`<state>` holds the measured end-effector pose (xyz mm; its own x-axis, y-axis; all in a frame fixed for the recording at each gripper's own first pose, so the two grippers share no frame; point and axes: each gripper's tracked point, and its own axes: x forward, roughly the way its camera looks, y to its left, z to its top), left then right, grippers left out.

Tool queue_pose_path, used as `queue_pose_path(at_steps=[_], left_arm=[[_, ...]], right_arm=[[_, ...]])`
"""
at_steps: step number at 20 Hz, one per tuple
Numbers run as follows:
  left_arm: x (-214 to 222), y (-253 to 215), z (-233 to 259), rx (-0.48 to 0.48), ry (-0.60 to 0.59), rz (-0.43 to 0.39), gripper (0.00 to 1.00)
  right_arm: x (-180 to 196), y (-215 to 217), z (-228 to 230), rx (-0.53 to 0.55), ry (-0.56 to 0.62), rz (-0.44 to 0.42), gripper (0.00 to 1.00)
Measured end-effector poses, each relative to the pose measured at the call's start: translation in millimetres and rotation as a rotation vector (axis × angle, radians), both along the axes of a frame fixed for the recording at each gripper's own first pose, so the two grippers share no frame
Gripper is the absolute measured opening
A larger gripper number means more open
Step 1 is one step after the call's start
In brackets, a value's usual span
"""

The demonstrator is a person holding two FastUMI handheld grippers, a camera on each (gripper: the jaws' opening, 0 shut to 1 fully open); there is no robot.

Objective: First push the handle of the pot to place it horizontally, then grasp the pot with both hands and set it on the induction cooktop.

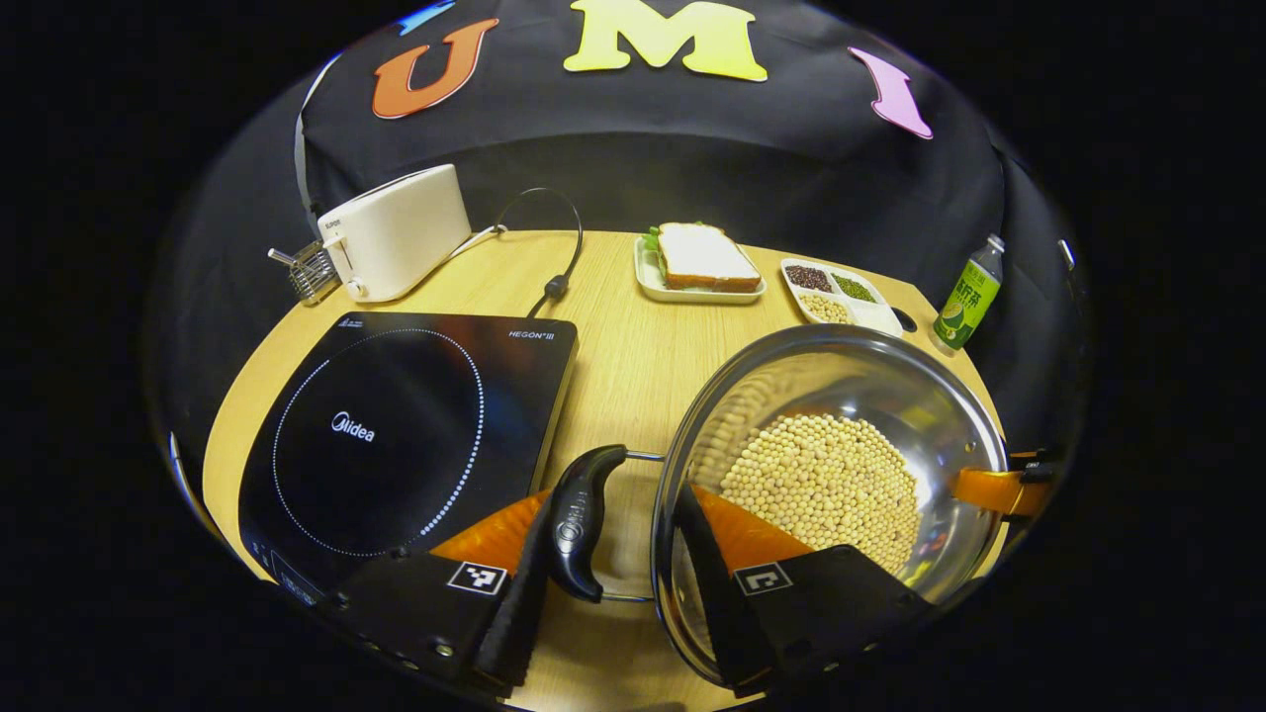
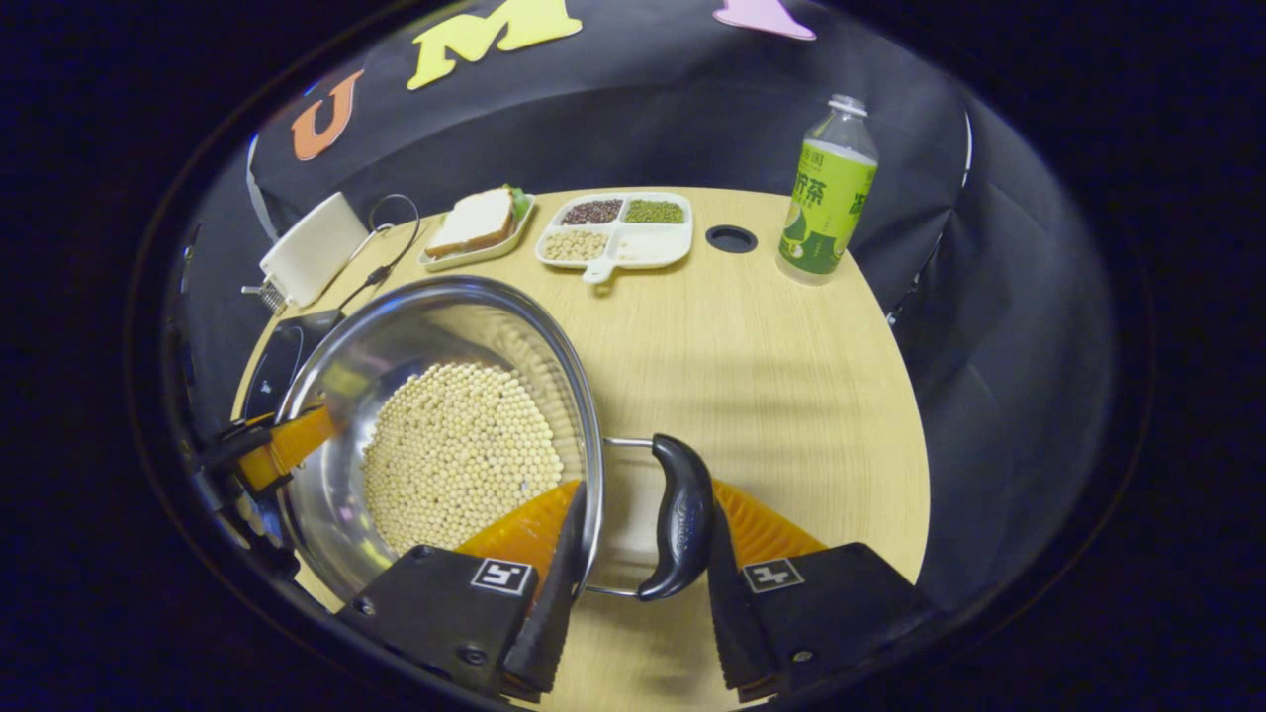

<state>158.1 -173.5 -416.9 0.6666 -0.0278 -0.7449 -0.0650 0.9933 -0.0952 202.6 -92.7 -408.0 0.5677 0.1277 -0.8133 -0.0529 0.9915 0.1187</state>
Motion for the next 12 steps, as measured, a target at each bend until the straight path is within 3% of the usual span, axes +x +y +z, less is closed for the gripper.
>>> queue_pose_path(at_steps=[1,2,3,12], left_arm=[[-2.0,-0.2,3.0,0.000,0.000,-0.001,0.68],[-1.5,0.5,2.7,0.000,0.001,-0.001,0.77],[-0.7,-0.1,1.0,-0.001,0.005,-0.004,0.65],[-7.2,-5.7,11.8,-0.003,0.003,-0.037,0.62]], right_arm=[[-0.5,0.0,-0.8,-0.002,0.002,-0.001,0.58],[-1.1,0.6,-0.8,-0.003,0.004,-0.001,0.57],[-1.5,0.7,-0.4,0.005,0.002,-0.009,0.55],[-22.4,-2.9,10.5,0.014,0.007,-0.050,0.52]])
